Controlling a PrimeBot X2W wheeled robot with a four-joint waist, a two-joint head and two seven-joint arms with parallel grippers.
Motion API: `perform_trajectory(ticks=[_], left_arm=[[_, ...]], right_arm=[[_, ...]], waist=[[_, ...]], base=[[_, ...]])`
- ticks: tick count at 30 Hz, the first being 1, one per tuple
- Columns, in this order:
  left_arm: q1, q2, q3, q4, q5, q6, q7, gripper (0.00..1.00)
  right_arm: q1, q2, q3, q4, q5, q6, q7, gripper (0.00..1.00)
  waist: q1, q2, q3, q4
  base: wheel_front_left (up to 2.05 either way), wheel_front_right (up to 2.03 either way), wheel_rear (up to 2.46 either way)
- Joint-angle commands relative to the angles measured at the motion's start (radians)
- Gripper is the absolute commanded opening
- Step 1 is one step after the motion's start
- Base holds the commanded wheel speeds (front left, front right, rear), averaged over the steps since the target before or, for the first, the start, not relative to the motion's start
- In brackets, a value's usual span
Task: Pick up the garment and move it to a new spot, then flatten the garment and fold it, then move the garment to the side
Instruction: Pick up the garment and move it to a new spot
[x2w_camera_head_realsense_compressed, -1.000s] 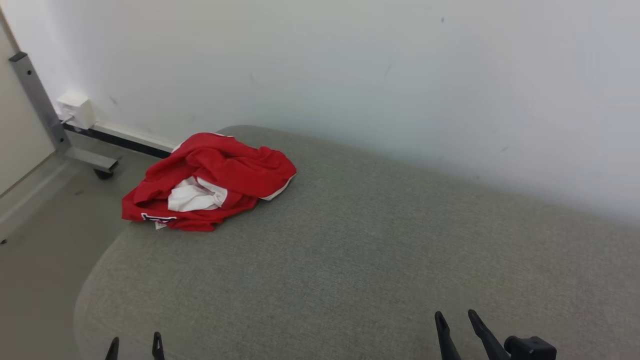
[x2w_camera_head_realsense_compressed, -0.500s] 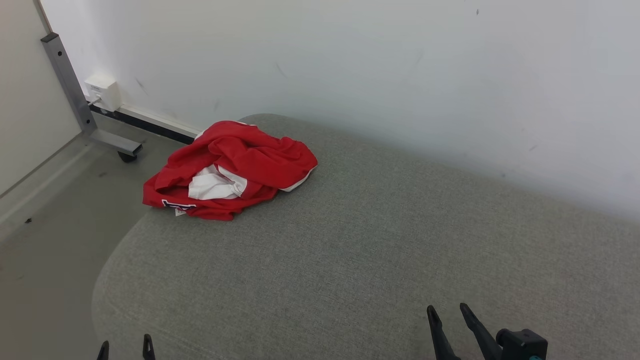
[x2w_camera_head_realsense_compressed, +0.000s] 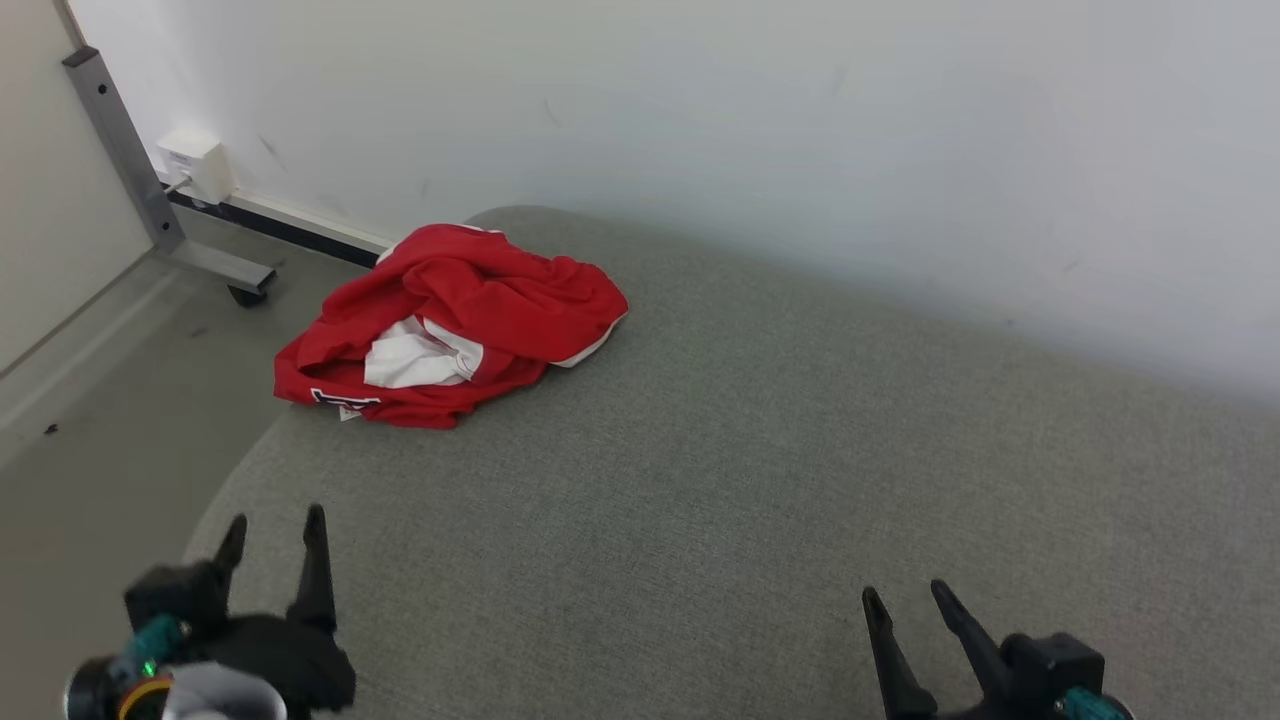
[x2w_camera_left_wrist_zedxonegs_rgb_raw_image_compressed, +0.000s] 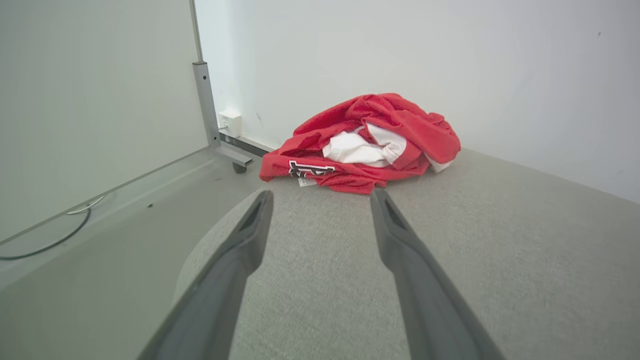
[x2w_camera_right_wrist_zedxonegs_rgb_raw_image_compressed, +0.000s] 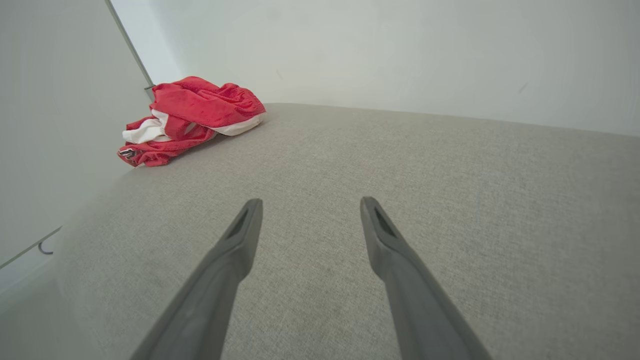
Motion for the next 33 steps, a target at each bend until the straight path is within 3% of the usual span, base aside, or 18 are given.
perform_trajectory(ticks=[1,7,16,24,33], left_arm=[[-0.06,0.011,0.007,0.014,-0.028,-0.007,0.019,1.0],[-0.297,0.058,0.028,0.079,-0.148,-0.019,0.163,1.0],[-0.535,0.132,0.074,0.164,-0.234,-0.02,0.242,1.0],[-0.662,0.161,0.076,0.231,-0.248,0.015,0.299,1.0],[-0.704,0.209,0.02,0.304,-0.169,0.074,0.35,1.0]], right_arm=[[-0.029,-0.005,-0.001,-0.024,-0.017,0.003,0.012,1.0],[-0.07,-0.042,-0.003,-0.144,-0.058,0.003,0.088,1.0],[-0.104,-0.064,0.01,-0.264,-0.075,0.003,0.137,1.0],[-0.071,-0.085,-0.032,-0.349,-0.092,0.003,0.166,1.0],[-0.016,-0.093,-0.062,-0.436,-0.096,0.003,0.194,1.0]], waist=[[0.0,0.0,0.093,-0.075],[0.0,0.0,0.258,-0.185],[0.0,0.0,0.43,-0.322],[0.0,0.0,0.488,-0.39],[0.0,0.0,0.497,-0.442]], base=[[0.0,0.0,0.0],[0.0,0.0,0.0],[0.0,0.0,0.0],[0.0,0.0,0.0],[0.0,0.0,0.0]])
